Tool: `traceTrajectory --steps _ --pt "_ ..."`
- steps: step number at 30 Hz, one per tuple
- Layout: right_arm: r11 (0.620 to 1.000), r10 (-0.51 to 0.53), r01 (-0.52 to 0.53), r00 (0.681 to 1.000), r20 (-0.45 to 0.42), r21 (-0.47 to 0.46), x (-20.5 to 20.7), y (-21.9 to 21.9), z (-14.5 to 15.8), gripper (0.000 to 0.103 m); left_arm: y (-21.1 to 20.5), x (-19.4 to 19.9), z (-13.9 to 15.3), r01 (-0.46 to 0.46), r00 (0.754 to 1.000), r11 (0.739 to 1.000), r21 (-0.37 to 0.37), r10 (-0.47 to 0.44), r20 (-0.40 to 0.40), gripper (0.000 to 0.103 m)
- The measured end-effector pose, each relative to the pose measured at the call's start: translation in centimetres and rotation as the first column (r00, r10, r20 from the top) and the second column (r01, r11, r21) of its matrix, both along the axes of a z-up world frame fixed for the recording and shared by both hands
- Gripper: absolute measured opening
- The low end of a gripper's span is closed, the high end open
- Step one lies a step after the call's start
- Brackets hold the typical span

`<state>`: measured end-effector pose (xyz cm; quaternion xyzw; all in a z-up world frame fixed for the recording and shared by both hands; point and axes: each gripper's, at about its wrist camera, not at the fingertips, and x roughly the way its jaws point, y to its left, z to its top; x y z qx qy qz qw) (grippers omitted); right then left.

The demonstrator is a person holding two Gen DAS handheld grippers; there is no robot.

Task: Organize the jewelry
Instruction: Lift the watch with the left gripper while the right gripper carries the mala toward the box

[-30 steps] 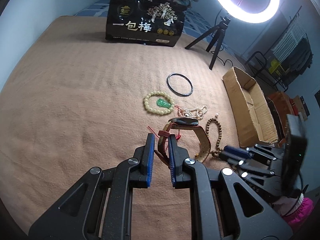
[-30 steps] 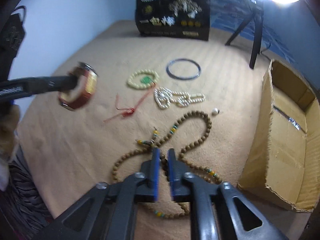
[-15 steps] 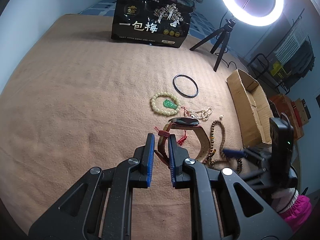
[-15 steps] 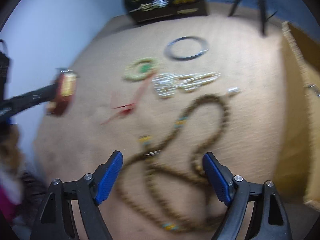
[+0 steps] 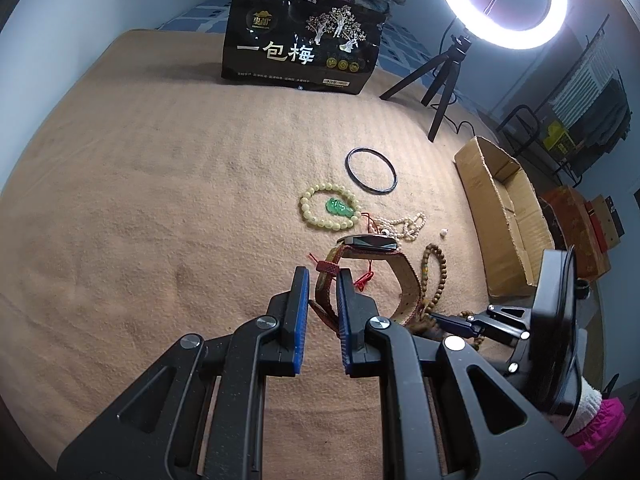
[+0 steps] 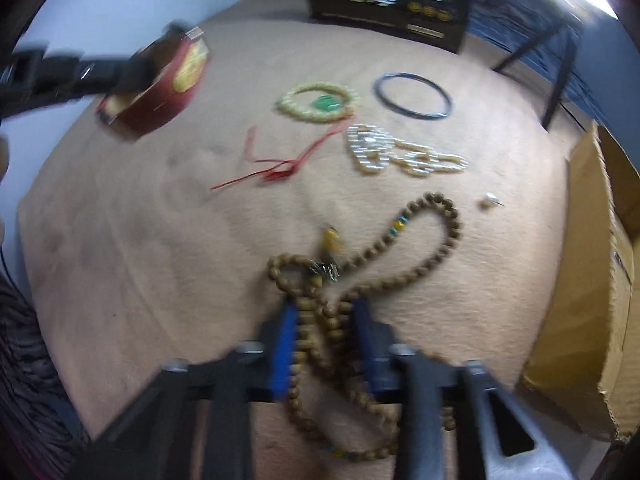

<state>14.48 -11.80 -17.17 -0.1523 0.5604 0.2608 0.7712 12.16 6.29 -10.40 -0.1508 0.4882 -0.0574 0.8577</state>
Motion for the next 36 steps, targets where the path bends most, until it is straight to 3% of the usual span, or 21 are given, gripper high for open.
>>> traceTrajectory --steps 2,4,14,20,29,36 --pt "1.000 -0.021 0.021 1.000 0.016 -0.004 0.0 -0.5 0.4 0.003 0.0 0.0 0.1 0.001 1.000 1.000 -0.005 -0.001 0.000 0.012" --pt "0.999 -0.028 0.029 0.998 0.060 -0.020 -0.2 -0.8 1.2 0.003 -0.4 0.1 0.2 0.002 1.000 1.000 -0.006 -0.002 0.005 0.012" --pt "0.972 -0.179 0.139 0.960 0.216 0.189 0.7 -4.4 10.1 0.003 -3.3 0.4 2.1 0.050 0.998 0.999 -0.013 -0.049 0.046 0.012" --pt "0.953 -0.250 0.177 0.920 0.302 0.247 0.9 -6.6 14.2 0.003 -6.1 1.1 3.8 0.093 0.993 0.995 -0.037 -0.090 0.074 0.012" --pt "0.910 -0.393 0.305 0.852 0.346 0.282 2.7 -12.7 16.7 0.003 -12.1 3.2 5.9 0.176 0.980 0.981 -0.078 -0.167 0.103 0.012" --pt "0.879 -0.468 0.394 0.816 0.338 0.267 4.8 -16.8 15.8 0.003 -16.8 5.2 5.8 0.236 0.969 0.968 -0.086 -0.228 0.096 0.012"
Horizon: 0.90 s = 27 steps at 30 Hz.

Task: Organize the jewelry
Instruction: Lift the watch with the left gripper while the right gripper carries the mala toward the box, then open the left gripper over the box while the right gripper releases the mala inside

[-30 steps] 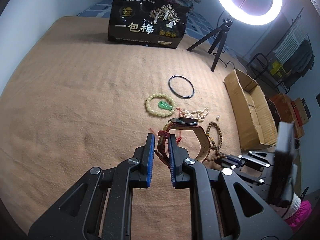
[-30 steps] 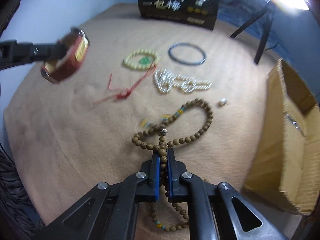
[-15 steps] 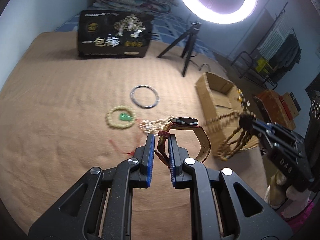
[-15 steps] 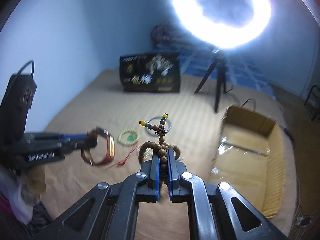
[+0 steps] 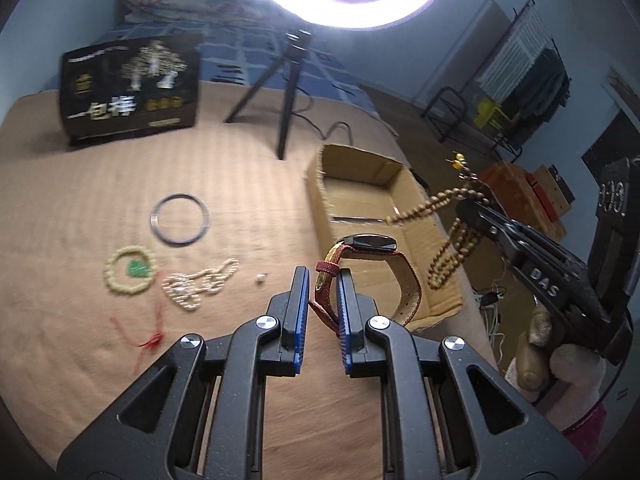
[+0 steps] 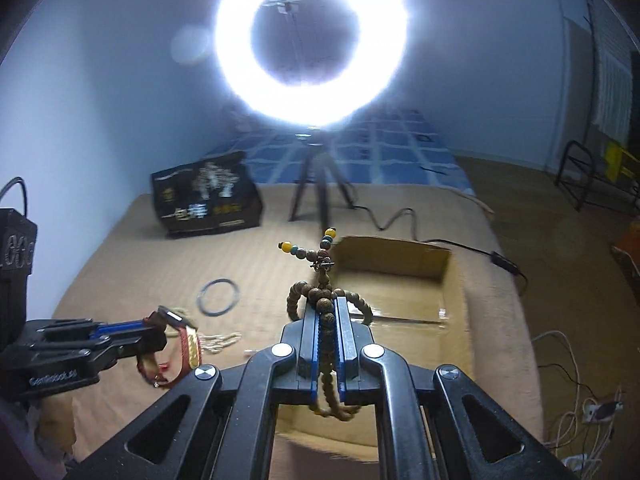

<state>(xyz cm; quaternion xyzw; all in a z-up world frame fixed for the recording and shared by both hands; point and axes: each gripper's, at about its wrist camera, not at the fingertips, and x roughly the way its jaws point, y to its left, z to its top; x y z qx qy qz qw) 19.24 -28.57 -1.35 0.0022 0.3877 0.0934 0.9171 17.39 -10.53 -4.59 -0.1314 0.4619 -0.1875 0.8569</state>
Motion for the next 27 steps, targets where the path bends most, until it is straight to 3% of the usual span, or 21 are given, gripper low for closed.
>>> traceTrajectory --steps 9,20,21,23,24,25,26,27 --pt "0.998 -0.062 0.062 0.996 -0.061 -0.011 2.0 -3.3 -2.4 0.004 -5.1 2.1 -2.4 0.055 0.998 0.998 0.017 -0.055 -0.038 0.012" --pt "0.995 -0.103 0.102 0.986 -0.131 -0.021 3.2 -5.1 -4.9 0.006 -7.9 2.8 -4.7 0.087 0.993 0.996 0.027 -0.085 -0.077 0.012" --pt "0.994 -0.106 0.104 0.986 -0.130 -0.023 3.2 -5.2 -5.0 0.010 -8.0 2.9 -4.8 0.090 0.993 0.996 0.026 -0.088 -0.074 0.012" --pt "0.993 -0.114 0.111 0.987 -0.116 -0.032 3.1 -5.1 -4.7 0.051 -8.1 2.9 -4.7 0.094 0.994 0.995 0.037 -0.092 -0.063 0.018" --pt "0.993 -0.118 0.114 0.987 -0.107 -0.036 3.0 -5.1 -4.6 0.062 -8.2 2.9 -4.8 0.098 0.993 0.994 0.039 -0.095 -0.062 0.021" --pt "0.992 -0.122 0.118 0.988 -0.092 -0.038 2.8 -5.1 -4.3 0.076 -8.2 2.9 -4.8 0.104 0.993 0.993 0.046 -0.102 -0.059 0.031" --pt "0.991 -0.128 0.126 0.989 -0.077 -0.039 2.6 -5.2 -4.0 0.080 -8.2 2.8 -4.9 0.105 0.993 0.993 0.058 -0.102 -0.053 0.042" --pt "0.991 -0.132 0.129 0.989 -0.073 -0.040 2.6 -5.2 -3.8 0.081 -8.1 2.7 -4.8 0.102 0.994 0.992 0.075 -0.099 -0.044 0.046"
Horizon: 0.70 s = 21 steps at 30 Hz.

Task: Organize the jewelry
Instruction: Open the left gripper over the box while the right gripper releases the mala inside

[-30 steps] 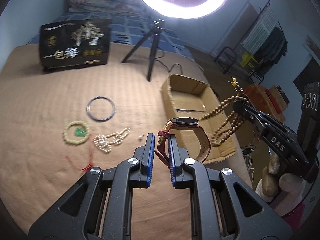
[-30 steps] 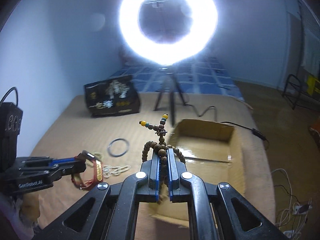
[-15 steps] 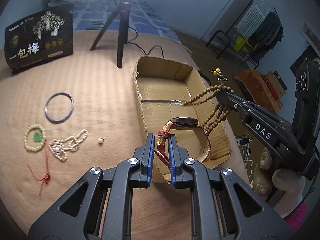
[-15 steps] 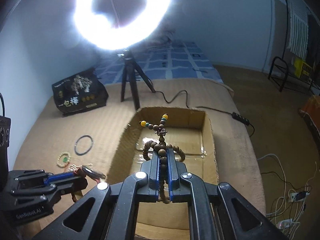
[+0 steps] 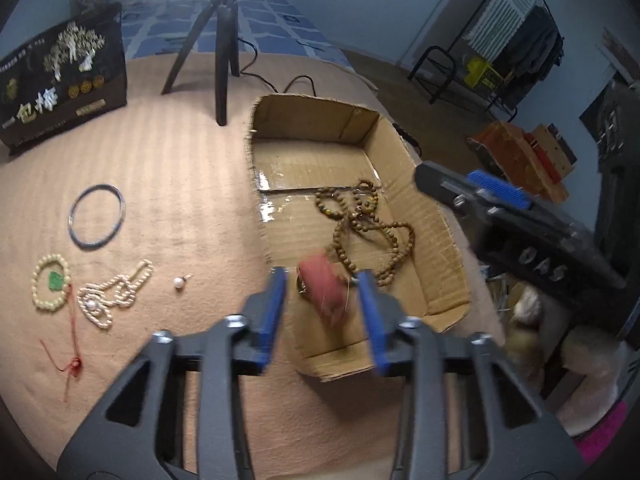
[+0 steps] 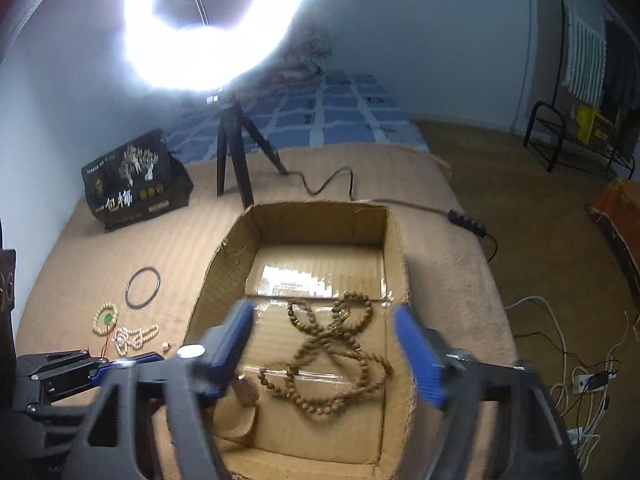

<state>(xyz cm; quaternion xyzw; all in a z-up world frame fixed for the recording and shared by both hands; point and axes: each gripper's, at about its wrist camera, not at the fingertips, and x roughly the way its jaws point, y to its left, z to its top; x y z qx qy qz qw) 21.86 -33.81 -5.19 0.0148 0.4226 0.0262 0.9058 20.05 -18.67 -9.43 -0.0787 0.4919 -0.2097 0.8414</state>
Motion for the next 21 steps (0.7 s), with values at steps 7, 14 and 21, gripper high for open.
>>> traceTrajectory --steps 7,14,21 --pt "0.999 -0.037 0.037 0.999 0.019 0.016 -0.4 -0.4 0.7 0.090 1.1 -0.7 0.7 -0.014 1.000 1.000 0.021 0.013 0.026 0.048" --pt "0.999 -0.035 0.034 0.998 0.053 0.022 -1.3 0.3 1.4 0.097 2.2 -1.2 1.1 -0.017 0.999 1.000 0.025 0.016 0.038 0.048" --pt "0.999 -0.035 0.031 0.995 0.097 0.044 -2.2 1.8 1.8 0.101 5.6 -1.7 1.0 -0.053 0.997 0.999 -0.002 0.053 0.055 0.048"
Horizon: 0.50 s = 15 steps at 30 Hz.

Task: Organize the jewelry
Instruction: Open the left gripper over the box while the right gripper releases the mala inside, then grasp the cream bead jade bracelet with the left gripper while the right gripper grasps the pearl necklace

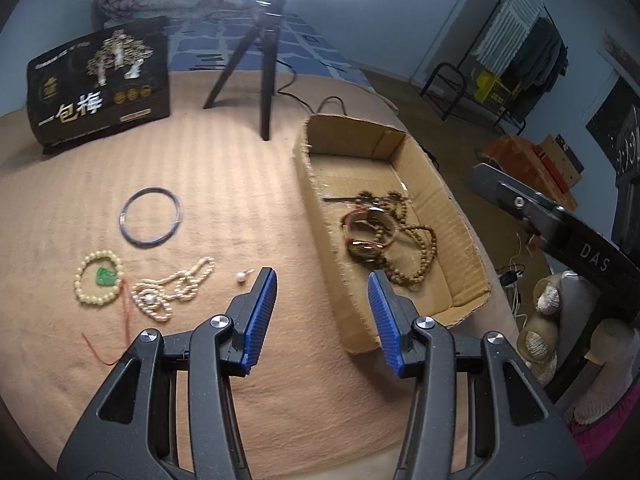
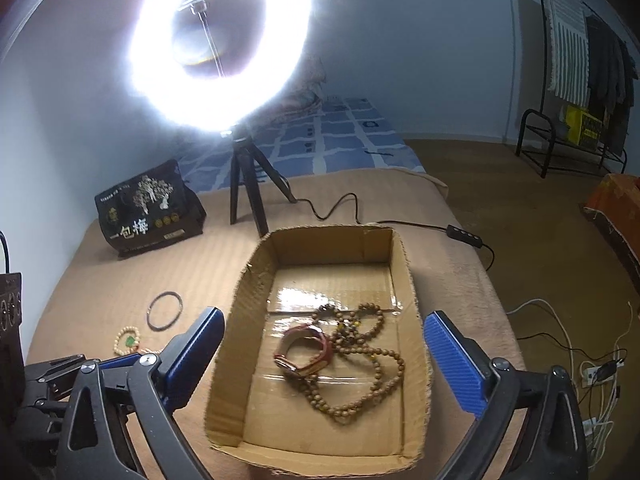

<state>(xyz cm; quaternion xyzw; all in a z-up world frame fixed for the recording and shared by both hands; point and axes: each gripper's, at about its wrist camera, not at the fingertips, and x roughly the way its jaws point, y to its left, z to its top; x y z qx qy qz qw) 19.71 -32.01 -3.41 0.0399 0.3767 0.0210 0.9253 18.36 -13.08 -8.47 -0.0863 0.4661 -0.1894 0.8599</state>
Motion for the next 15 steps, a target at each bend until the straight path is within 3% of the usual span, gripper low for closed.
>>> traceTrajectory --steps 7,15 --pt "0.998 0.055 -0.054 0.998 0.017 -0.008 -0.1 2.6 0.3 0.103 4.9 0.2 0.1 -0.055 0.998 0.997 0.047 0.054 0.019 0.048" --pt "0.984 0.175 -0.175 0.984 -0.030 -0.021 0.6 7.2 -0.3 0.103 11.5 0.7 -1.0 -0.144 0.989 0.987 0.065 0.145 -0.016 0.048"
